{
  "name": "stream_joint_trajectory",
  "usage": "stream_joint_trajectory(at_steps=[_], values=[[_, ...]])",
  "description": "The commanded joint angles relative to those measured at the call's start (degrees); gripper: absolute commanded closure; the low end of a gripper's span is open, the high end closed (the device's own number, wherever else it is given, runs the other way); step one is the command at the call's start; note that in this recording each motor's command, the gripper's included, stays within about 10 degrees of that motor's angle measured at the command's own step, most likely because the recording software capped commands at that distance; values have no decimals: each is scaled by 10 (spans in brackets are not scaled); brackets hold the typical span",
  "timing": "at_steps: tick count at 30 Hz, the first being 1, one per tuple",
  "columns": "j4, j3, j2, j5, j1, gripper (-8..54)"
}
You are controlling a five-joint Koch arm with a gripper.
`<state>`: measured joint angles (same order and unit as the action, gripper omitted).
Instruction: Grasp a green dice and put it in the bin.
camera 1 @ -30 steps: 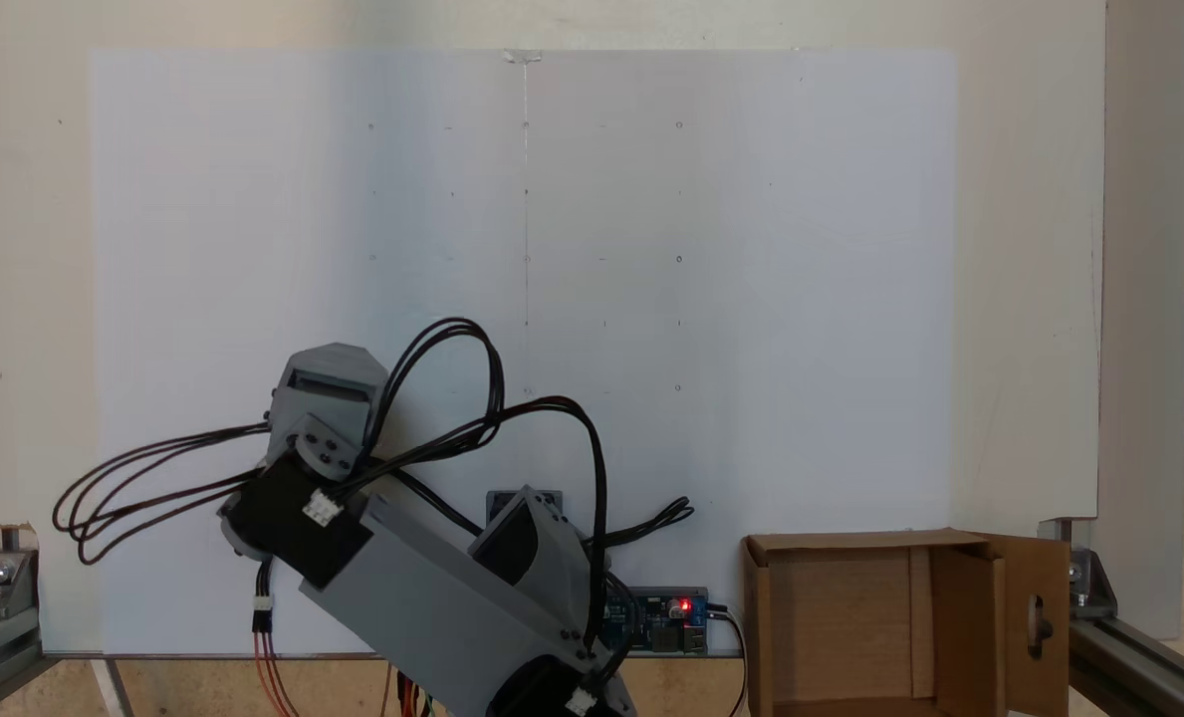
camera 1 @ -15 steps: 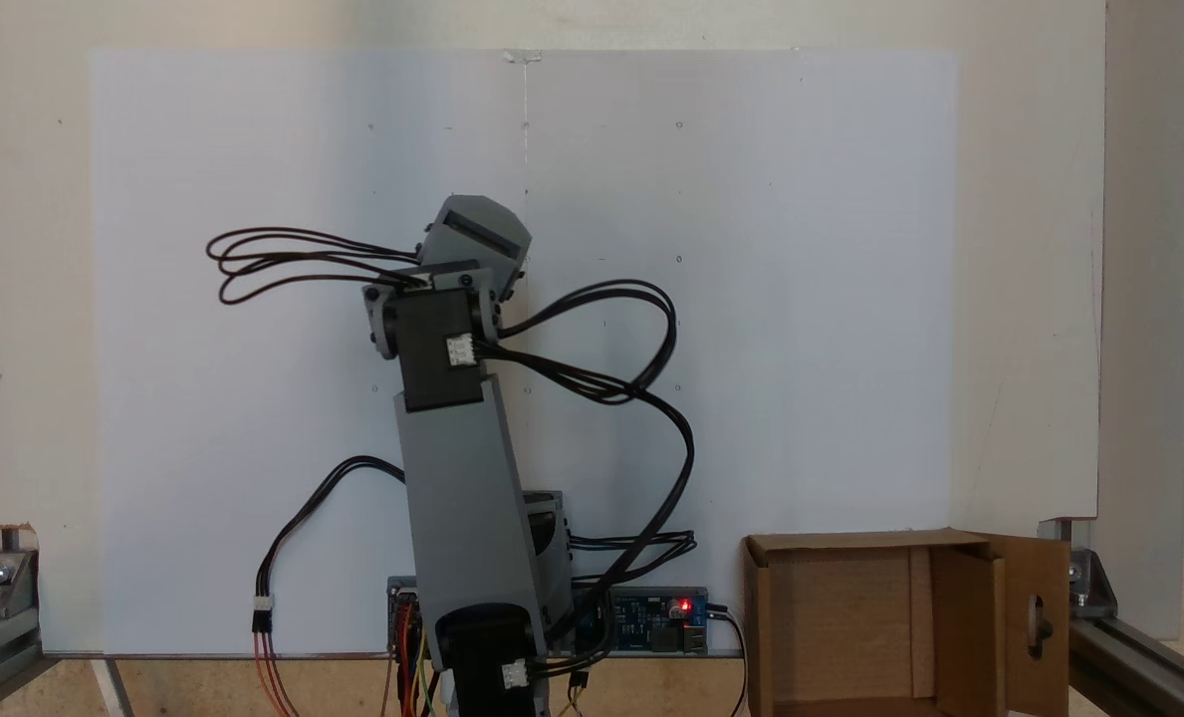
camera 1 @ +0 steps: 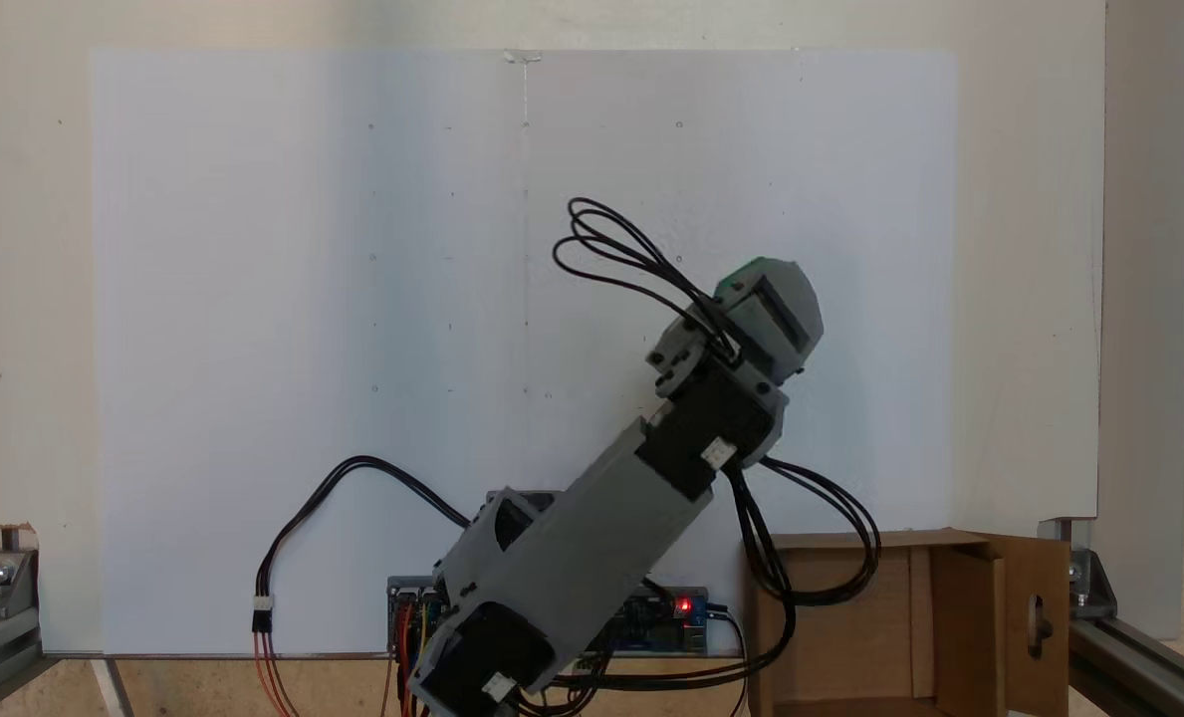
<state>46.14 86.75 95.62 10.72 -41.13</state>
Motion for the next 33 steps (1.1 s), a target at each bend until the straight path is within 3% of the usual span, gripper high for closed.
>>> stream_joint_trajectory(at_steps=[1, 13, 33], values=[[0, -41, 5, -42, -26, 335], [214, -266, -37, -137, -341, 335], [207, -276, -203, -313, -644, 335]])
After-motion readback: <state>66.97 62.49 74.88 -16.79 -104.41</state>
